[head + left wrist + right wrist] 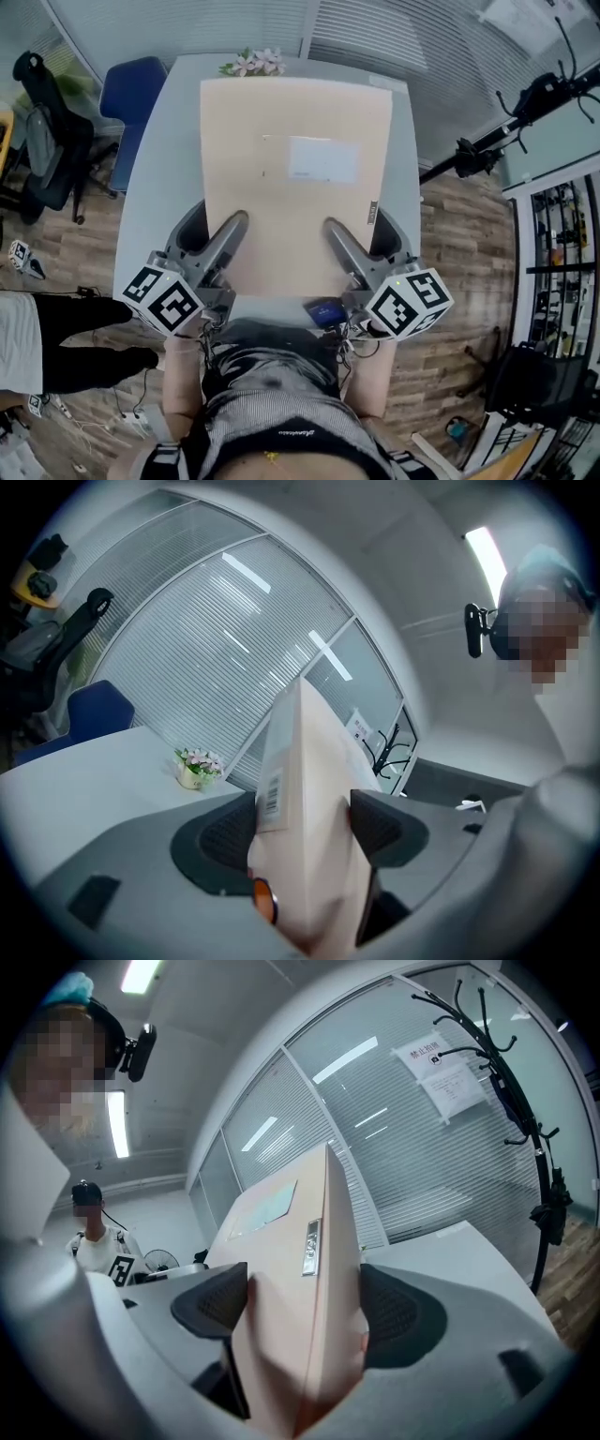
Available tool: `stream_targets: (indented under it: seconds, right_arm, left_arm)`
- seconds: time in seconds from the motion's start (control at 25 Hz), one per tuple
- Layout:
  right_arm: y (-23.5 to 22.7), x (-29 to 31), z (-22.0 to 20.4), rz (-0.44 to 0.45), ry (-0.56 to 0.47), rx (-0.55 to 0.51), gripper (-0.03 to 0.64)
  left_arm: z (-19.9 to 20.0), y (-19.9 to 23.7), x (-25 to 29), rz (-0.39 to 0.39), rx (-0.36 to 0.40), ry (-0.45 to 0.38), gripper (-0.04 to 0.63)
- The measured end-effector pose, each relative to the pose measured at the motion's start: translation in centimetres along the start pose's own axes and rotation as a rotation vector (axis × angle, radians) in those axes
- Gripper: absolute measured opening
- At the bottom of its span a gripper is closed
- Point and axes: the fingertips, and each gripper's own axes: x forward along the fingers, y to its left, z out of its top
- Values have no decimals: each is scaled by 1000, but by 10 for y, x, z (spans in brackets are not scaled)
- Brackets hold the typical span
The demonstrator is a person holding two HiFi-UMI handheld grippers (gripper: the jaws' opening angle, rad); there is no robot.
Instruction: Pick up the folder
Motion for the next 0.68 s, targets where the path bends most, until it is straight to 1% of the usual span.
stream_targets:
  seconds: [0.32, 0.52, 0.68]
  right_arm:
    - [-1, 5, -7, 15, 16, 14, 376]
    - [-2, 3, -10, 3, 9, 22, 374]
    - [-1, -2, -12, -12, 25, 16, 374]
  left_arm:
    - [-4, 4, -4, 28, -6, 9, 307]
    - [-5, 3, -2, 25, 5, 25, 307]
    - [-9, 2, -4, 17, -8, 29, 307]
